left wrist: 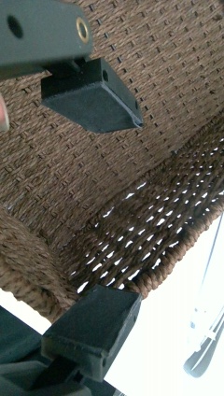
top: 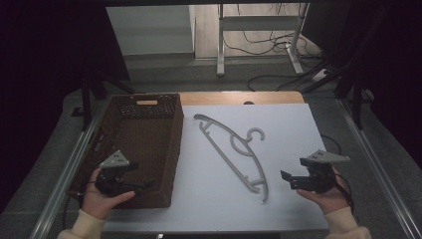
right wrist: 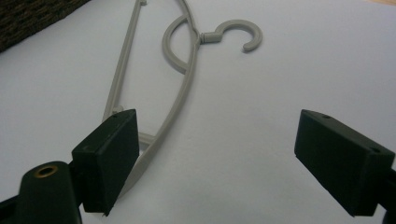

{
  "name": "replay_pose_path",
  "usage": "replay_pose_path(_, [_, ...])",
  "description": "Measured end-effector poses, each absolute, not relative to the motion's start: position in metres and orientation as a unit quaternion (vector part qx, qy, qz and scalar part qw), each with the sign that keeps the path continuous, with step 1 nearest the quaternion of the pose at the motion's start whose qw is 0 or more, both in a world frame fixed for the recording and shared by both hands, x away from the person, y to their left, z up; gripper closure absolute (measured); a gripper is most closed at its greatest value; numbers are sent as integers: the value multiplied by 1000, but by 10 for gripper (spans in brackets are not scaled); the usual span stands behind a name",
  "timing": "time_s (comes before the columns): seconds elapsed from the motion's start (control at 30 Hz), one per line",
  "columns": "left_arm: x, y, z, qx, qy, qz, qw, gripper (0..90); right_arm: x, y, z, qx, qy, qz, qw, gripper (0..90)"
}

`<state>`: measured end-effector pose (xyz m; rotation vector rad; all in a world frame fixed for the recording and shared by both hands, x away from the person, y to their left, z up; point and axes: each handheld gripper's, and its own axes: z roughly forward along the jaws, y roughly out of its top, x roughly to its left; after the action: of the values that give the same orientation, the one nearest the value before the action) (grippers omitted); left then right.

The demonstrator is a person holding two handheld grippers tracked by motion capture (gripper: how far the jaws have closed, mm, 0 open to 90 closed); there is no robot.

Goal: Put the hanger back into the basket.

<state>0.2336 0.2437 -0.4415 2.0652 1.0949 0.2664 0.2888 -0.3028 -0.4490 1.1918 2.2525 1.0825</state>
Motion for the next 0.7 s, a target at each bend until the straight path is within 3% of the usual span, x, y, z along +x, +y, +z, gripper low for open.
replay_pose_path(0.7, [236, 238, -430, 811, 413, 122, 395, 154, 285, -286, -443, 408, 817, 367, 178, 173])
